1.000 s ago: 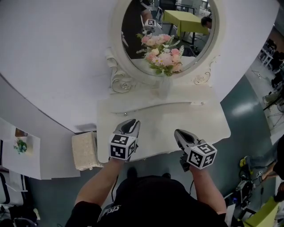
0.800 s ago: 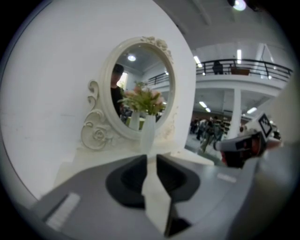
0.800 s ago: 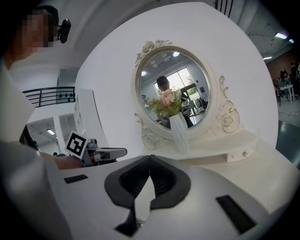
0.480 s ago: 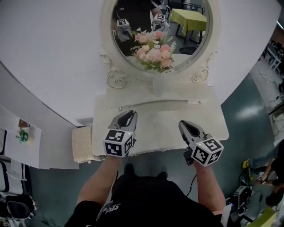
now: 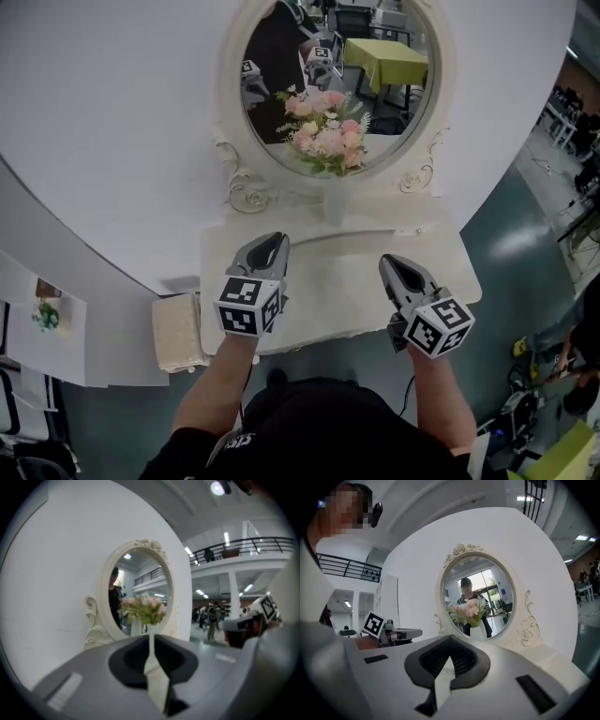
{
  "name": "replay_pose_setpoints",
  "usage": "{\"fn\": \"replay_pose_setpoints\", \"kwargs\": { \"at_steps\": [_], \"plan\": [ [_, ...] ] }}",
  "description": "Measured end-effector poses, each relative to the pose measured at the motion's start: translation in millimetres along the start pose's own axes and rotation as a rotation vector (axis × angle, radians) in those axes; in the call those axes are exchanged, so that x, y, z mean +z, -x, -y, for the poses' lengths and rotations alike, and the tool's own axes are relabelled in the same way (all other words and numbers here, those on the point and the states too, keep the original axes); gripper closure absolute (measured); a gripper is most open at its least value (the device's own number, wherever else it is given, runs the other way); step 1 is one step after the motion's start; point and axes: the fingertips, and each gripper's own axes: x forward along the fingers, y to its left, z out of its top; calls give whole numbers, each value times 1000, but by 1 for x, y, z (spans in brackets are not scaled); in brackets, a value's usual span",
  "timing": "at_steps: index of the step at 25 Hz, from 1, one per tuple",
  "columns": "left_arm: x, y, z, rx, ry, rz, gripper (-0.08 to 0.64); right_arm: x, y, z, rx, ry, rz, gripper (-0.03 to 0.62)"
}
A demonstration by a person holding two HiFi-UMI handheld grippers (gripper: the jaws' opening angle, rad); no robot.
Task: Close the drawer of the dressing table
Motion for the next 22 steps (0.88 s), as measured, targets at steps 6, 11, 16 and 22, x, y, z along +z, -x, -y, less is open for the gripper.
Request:
{"fn": "replay_pose_setpoints", "kwargs": {
  "at_steps": [6,11,16,22],
  "plan": [
    [-1,1,-10,-2,-3,9,526,6,-1,-12,-12,37,12,600],
    [-1,7,-14,-6,4,16,531,8,3,-7,-48,22,25,600],
    [-8,13,-16,-6,21,5,532,-4,5,-9,-44,39,7,600],
    [-16,19,-19,0,36,-17,535,-19,3,-14,-41,22,-25,601]
  ]
}}
